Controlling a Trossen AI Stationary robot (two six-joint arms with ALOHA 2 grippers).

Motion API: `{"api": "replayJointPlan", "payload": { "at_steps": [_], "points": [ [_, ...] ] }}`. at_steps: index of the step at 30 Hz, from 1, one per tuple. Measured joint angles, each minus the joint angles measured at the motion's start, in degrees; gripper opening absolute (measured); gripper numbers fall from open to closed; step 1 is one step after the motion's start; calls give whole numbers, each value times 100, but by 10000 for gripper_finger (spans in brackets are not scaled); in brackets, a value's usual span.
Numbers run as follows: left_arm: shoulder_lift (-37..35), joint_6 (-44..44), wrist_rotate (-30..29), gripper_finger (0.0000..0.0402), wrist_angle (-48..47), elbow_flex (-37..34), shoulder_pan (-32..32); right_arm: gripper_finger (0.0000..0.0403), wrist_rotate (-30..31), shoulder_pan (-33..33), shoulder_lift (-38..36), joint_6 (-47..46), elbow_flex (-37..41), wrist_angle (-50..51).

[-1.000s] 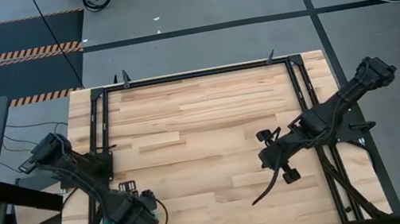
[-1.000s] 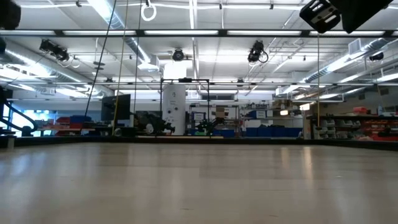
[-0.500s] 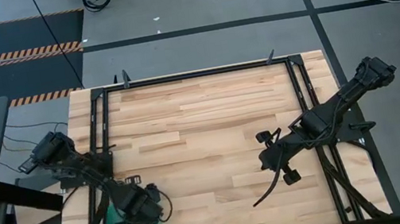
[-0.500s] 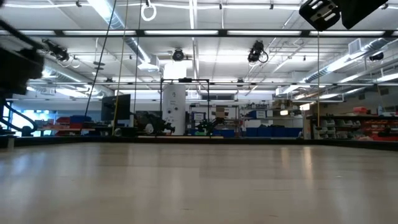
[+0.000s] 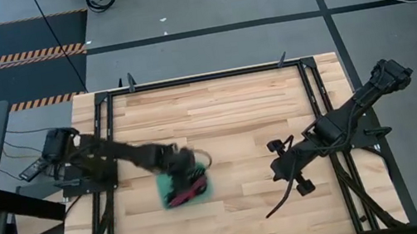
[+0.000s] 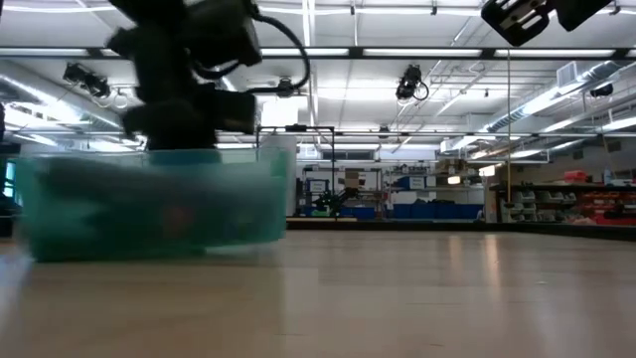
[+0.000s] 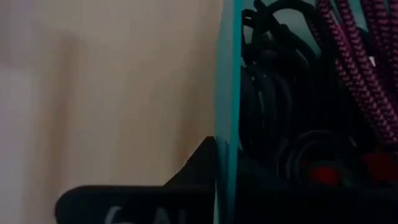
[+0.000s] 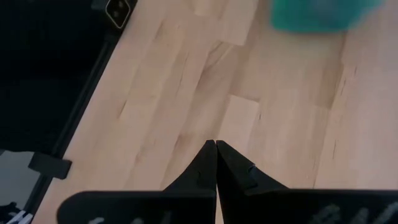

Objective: Pick and place USB-C Cables
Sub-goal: Move the green bin to the center of the table

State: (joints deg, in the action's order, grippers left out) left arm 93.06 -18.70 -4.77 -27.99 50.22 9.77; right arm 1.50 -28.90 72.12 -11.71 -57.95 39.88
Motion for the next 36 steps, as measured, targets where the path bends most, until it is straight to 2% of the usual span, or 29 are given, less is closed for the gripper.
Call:
{"api": "replayJointPlan", "payload": {
  "at_steps": [5, 9, 12, 19, 23, 28, 36],
  "points": [
    [66, 792, 23, 7, 626, 2, -998, 3, -2, -77, 0, 7, 0, 0],
    [294, 1109, 261, 7, 868, 124, -1464, 3, -7, -77, 2, 18, 0, 10],
    [649, 1359, 351, 7, 683, 531, -1528, 3, -7, -77, 4, 42, 0, 47],
    [1768, 2188, 311, 7, -316, 2236, -1446, 3, -11, -97, 4, -139, 0, 60],
    [2233, 2413, 264, 7, -427, 2941, -1596, 3, -11, -230, 2, -183, 0, 83],
    [2543, 2529, 285, 7, -452, 3248, -1819, 3, -13, -479, 2, -229, 0, 95],
    [2605, 2733, 335, 7, -87, 3265, -1869, 3, 203, -752, 2, -362, 0, 83]
  ]
}}
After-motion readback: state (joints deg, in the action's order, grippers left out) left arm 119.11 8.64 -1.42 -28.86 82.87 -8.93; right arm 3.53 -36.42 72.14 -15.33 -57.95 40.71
